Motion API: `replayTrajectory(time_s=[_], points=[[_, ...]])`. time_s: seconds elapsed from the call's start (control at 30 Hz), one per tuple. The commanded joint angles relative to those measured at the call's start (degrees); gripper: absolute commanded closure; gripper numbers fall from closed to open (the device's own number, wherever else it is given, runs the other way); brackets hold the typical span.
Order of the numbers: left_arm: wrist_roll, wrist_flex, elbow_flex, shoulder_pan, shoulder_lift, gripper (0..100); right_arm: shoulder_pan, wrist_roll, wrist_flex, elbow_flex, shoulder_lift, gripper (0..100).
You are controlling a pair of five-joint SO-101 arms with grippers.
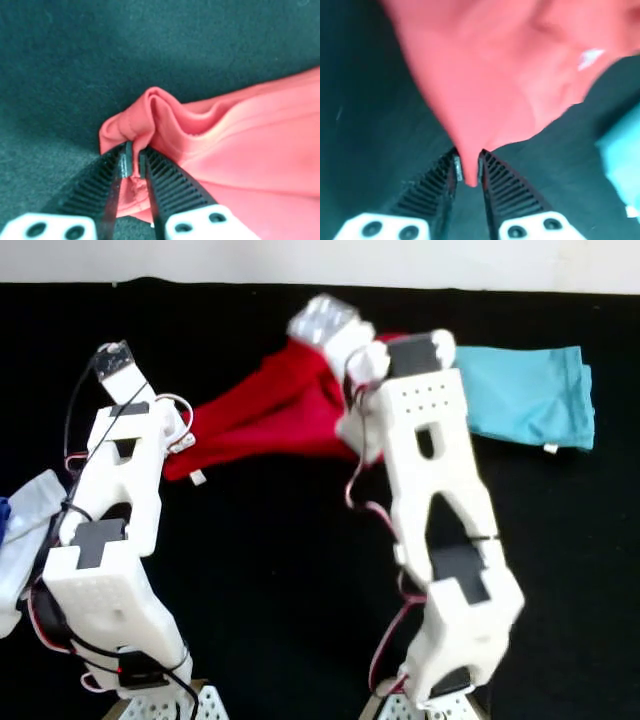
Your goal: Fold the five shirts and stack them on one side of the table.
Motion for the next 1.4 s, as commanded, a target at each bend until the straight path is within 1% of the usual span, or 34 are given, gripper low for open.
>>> replayTrajectory(time_s=[0.0,0.1,0.17,0.23,0.3,0.4,0.53,0.63,0.73,0.83,0.97,1.07,1.17,1.23,1.33,1.37], points=[[-0.1,-0.4,-0.6,0.3,0.1,99,-0.6,3.0,-7.7,18.9,-6.1,99.1],[-0.1,-0.4,-0.6,0.3,0.1,99,-0.6,3.0,-16.7,25.8,-6.1,97.0],[-0.1,-0.4,-0.6,0.3,0.1,99,-0.6,2.4,-18.9,26.6,-6.1,89.1],[-0.1,-0.4,-0.6,0.3,0.1,99,-0.4,-1.9,-20.0,25.4,-6.5,80.2],[-0.1,-0.4,-0.6,0.3,0.1,99,-0.3,-4.4,-20.2,21.2,-6.4,75.5],[-0.1,-0.4,-0.6,0.3,0.1,99,0.0,-4.9,-22.8,17.6,-6.0,75.4],[-0.1,-0.4,-0.6,0.3,0.1,99,0.2,-4.9,-30.0,22.0,-4.4,76.2],[-0.1,-0.4,-0.6,0.3,0.1,99,0.4,-4.7,-32.8,23.7,1.6,81.6],[-0.1,-0.4,-0.6,0.3,0.1,99,1.5,-4.7,-35.6,20.5,9.1,88.9],[-0.1,-0.4,-0.6,0.3,0.1,99,2.2,-4.7,-37.1,13.8,17.8,91.8],[-0.1,-0.4,-0.6,0.3,0.1,99,3.3,-5.0,-36.9,-3.6,28.4,91.8],[-0.1,-0.4,-0.6,0.3,0.1,99,3.8,-9.6,-36.7,-18.8,34.8,91.8],[-0.1,-0.4,-0.6,0.3,0.1,99,3.6,-12.4,-36.2,-29.6,40.4,91.7],[-0.1,-0.4,-0.6,0.3,0.1,99,3.4,-12.5,-34.0,-34.5,43.8,89.0],[-0.1,-0.4,-0.6,0.3,0.1,99,3.7,-12.6,-29.0,-41.4,46.4,78.3],[-0.1,-0.4,-0.6,0.3,0.1,99,3.9,-12.6,-26.8,-43.9,46.5,76.1]])
